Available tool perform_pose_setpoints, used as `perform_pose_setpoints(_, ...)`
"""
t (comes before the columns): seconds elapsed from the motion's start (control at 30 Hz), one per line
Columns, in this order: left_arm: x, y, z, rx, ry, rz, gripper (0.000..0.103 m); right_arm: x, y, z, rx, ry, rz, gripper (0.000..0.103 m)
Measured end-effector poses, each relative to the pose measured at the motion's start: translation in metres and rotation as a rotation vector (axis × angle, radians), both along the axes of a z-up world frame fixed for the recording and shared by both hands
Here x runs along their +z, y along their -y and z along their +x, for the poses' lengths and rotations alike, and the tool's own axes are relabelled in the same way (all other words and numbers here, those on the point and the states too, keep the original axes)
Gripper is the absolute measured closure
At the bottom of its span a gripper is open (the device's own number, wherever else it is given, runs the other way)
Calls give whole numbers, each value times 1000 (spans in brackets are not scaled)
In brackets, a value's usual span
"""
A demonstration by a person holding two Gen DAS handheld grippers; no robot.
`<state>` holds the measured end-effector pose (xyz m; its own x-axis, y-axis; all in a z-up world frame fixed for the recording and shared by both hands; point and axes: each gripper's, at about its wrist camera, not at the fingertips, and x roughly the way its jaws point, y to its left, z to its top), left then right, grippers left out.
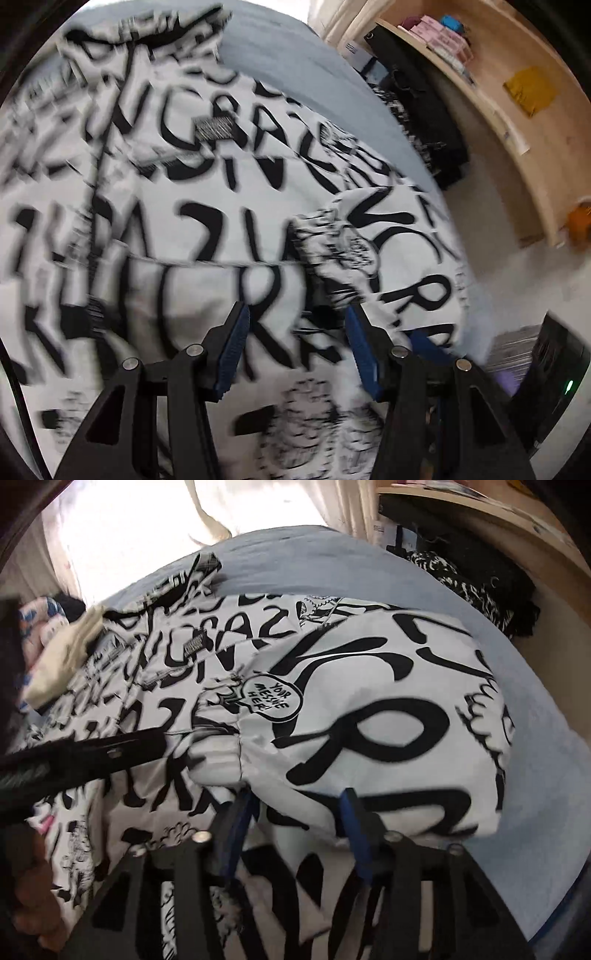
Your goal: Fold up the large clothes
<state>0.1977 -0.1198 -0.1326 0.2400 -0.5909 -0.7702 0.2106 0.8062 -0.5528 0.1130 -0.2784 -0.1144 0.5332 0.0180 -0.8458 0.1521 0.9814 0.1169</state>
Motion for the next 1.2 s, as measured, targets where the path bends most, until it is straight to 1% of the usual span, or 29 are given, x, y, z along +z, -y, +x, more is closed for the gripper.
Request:
perform_pose_setpoints(0.07,-9,6,4,-18,-48,-66,50,2,-1,-3,-14,14,0,46)
perform_pose_setpoints(0.13,-16,14,7,-31,-80,-104,50,0,-6,-7,-24,25,21,46)
perform_pose_setpoints(0.27,-33,33,15,-55,-126,-99,50,-5,-1,-18,-42,24,79,46)
perform_pose_setpoints(0.4,-38,46,23,-59,-120,-110,50,-9,1,-23,-36,20,91,46)
perform_pose_setpoints(0.43,-38,46,26,-67,-126,-122,52,-11,1,-23,-39,15,85,46)
perform_pose_setpoints(0.47,-38,53,29,-85,-148,-149,58,-14,1,-23,-42,6,83,46)
perform_pose_setpoints(0.5,-37,59,31,-92,-157,-142,77,-17,2,-23,-45,-1,88,46)
perform_pose_setpoints(0.53,-38,64,33,-107,-152,-133,89,-20,4,-23,-48,-7,99,46)
perform_pose_setpoints(0.57,-34,71,35,-127,-129,-107,90,-21,5,-24,-51,-10,108,46)
perform_pose_setpoints(0.63,-14,83,35,-144,-31,-10,93,-20,6,-26,-51,-5,113,46)
perform_pose_setpoints(0.67,1,89,36,-151,33,34,94,-20,7,-27,-52,-3,115,46)
perform_pose_setpoints(0.77,46,88,42,-127,174,66,96,-17,11,-30,-55,-1,123,46)
perform_pose_setpoints(0.83,88,77,48,-86,298,101,96,-15,16,-32,-67,2,119,46)
perform_pose_setpoints(0.93,137,55,54,-23,450,147,96,-10,26,-31,-85,5,134,46)
perform_pose_setpoints(1.0,161,36,61,17,500,165,97,-8,34,-25,-114,2,125,46)
perform_pose_setpoints(1.07,177,18,67,56,517,178,97,-5,45,-15,-135,12,125,46)
perform_pose_setpoints(1.2,185,-18,73,125,510,193,97,-3,56,21,-161,14,50,46)
